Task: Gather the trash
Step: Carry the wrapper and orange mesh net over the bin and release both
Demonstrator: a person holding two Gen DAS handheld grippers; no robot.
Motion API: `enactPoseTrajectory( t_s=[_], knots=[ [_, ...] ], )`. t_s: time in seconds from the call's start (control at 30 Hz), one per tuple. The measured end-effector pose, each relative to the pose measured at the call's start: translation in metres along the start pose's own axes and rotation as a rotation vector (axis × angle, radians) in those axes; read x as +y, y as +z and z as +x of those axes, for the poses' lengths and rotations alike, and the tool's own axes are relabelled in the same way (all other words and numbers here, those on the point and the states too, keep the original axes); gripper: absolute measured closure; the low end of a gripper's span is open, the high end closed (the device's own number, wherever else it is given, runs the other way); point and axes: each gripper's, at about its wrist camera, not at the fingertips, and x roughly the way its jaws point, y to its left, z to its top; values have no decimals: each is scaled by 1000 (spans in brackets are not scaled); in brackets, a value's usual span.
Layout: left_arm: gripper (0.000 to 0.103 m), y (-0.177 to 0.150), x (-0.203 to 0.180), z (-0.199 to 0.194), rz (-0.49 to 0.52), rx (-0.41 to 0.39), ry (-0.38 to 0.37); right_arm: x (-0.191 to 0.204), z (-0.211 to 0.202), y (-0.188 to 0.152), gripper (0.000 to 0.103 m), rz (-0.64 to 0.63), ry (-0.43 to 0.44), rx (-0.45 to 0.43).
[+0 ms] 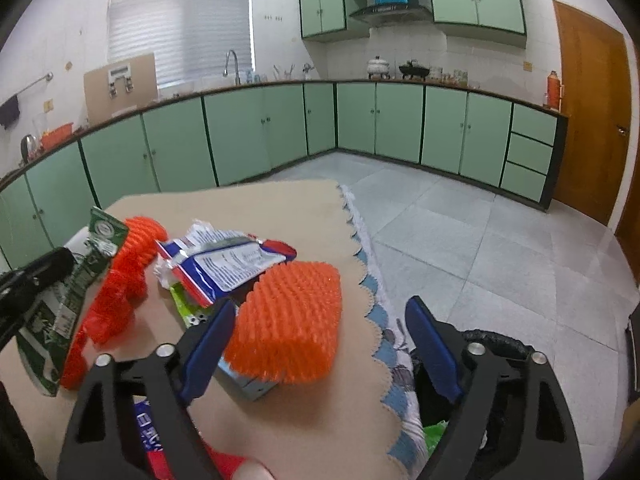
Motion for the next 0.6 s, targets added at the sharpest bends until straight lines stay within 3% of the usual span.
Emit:
enactPoseTrajectory(
  t_s=[0.1, 0.17, 0.2, 0.27, 0.33, 0.6],
  knots=[
    [101, -4, -1, 7, 1, 15, 7, 0, 14, -1, 34, 0, 10, 43],
    [101, -4, -3, 11, 4, 24, 8, -2, 19, -2, 53, 1, 40, 68],
    [101, -5, -3, 12, 4, 27, 8, -2, 21, -2, 57, 4, 77, 81],
    [101, -4, -3, 12, 1, 30, 7, 2, 20, -2, 80, 0, 109, 84],
    [101, -2, -4, 10, 2, 23, 7, 5, 15, 0, 91, -24, 139, 77],
    [101, 6, -2, -13, -5, -33, -18, -5, -35, 11, 92, 19, 217, -27]
  ],
)
